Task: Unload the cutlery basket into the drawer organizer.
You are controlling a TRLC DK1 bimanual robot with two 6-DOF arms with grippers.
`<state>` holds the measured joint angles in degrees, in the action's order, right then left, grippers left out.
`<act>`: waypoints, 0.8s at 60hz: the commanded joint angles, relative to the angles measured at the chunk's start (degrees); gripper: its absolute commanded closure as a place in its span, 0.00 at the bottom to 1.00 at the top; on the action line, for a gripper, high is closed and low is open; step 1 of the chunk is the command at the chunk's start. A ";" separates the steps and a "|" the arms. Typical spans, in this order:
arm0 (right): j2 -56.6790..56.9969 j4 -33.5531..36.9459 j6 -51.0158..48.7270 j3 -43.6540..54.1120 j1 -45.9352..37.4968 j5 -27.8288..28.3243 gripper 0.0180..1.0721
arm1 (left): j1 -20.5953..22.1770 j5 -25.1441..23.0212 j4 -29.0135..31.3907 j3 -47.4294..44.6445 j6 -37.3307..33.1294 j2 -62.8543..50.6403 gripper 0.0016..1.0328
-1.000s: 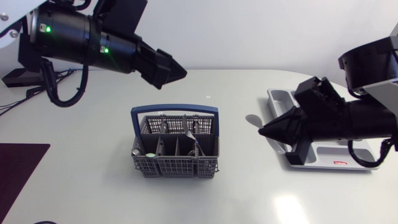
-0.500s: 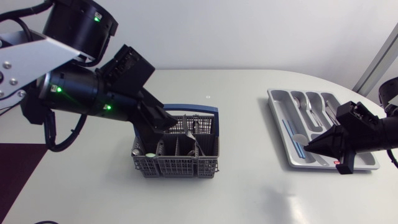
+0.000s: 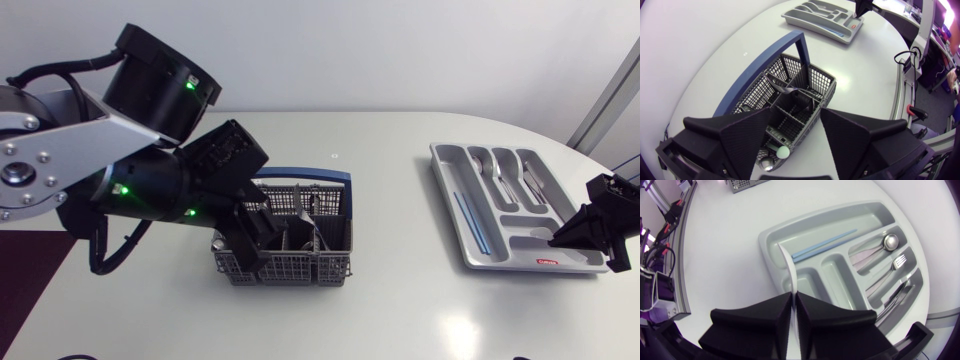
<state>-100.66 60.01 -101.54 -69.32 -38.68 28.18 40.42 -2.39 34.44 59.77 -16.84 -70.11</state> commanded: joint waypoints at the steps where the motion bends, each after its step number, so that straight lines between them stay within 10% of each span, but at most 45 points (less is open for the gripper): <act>1: -3.75 1.08 -5.69 -2.49 -1.67 -1.82 0.86 | 1.32 0.81 -0.51 -1.50 -1.88 0.32 0.31; 48: -9.03 -21.34 -9.91 3.66 -0.61 -13.33 0.82 | 7.04 6.17 -1.21 -0.88 -6.10 -4.34 0.31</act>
<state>-109.43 40.18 -109.78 -67.88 -39.77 15.20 46.37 3.16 33.52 59.55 -21.52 -72.90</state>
